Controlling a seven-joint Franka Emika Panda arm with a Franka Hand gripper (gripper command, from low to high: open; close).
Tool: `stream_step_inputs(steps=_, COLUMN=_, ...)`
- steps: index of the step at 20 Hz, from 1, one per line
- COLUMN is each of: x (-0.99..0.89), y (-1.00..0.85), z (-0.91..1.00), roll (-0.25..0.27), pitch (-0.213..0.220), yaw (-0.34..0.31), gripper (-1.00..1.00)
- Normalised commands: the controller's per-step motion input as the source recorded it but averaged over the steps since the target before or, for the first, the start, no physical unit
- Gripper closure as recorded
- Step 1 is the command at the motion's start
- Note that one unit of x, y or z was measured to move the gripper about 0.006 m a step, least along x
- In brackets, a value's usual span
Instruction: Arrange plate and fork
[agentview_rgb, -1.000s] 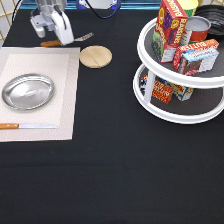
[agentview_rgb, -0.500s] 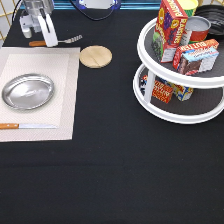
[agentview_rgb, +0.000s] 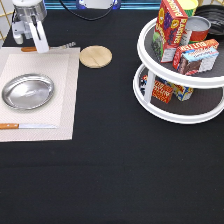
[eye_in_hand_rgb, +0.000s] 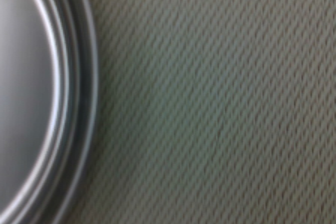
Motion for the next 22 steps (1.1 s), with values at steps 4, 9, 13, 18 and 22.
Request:
stream_step_inputs(steps=4, x=0.0, y=-0.52, z=-0.13, roll=0.114, pitch=0.027, yaw=-0.107, gripper=1.0)
stream_step_inputs(steps=9, x=0.0, y=-0.37, z=-0.32, roll=0.076, pitch=0.021, yaw=-0.176, gripper=1.0)
stream_step_inputs(steps=13, x=0.12, y=-0.27, z=-0.25, roll=0.031, pitch=0.005, yaw=-0.196, gripper=1.0)
stream_step_inputs(steps=18, x=0.28, y=-0.15, z=-0.07, roll=0.067, pitch=0.068, yaw=-0.2, gripper=1.0)
stream_step_inputs(steps=22, x=0.07, y=-0.23, z=-0.04, roll=0.056, pitch=0.096, yaw=-0.207, gripper=1.0)
